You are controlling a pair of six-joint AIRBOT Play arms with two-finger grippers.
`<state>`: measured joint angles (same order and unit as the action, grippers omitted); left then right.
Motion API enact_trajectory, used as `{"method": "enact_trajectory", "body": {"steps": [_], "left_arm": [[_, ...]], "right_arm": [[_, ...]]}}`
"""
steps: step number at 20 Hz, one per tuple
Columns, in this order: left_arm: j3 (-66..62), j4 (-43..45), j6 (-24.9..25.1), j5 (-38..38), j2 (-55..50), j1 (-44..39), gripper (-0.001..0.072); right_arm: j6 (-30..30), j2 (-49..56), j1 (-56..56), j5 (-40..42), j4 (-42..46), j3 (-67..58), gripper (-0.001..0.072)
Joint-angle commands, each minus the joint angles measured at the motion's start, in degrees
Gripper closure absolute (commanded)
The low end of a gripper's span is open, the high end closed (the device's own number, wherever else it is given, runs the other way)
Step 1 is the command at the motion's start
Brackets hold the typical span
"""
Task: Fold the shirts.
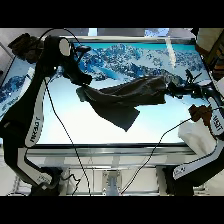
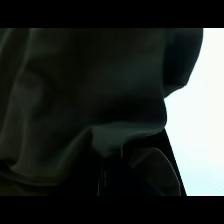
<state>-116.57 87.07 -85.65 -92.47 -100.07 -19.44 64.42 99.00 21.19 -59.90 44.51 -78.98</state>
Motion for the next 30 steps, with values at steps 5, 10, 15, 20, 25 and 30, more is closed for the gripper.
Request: {"method": "enact_trajectory", "body": {"steps": [5, 10, 15, 20, 25, 30], "left_arm": [[-0.2, 20.87, -6.05, 8.31, 8.94, -1.29, 0.0693], [-0.2, 22.82, -10.86, 9.88, 27.45, -3.3, 0.0694], [-0.2, 25.07, -13.07, 14.29, 43.45, -10.51, 0.0697], [-0.17, 31.63, -13.18, 10.38, 41.38, -11.39, 0.0698], [1.29, 34.58, -8.09, 8.79, 22.95, -11.23, 0.0697], [1.07, 35.89, -9.9, 18.43, 2.08, -8.09, 0.0697]], "right_arm": [[-1.92, -23.65, 4.07, -4.59, 9.73, -8.55, 0.0689], [-2.86, -45.0, 12.41, -13.92, 4.76, -8.76, 0.069], [-2.73, -65.31, 18.16, -15.8, 4.39, -9.29, 0.0692], [0.33, -63.47, 18.25, -19.74, 3.45, -16.55, 0.0693], [1.99, -46.9, 17.42, -26.93, -0.87, -12.98, 0.0692], [1.05, -23.8, 2.69, -24.15, 4.13, -5.18, 0.0692]]}}
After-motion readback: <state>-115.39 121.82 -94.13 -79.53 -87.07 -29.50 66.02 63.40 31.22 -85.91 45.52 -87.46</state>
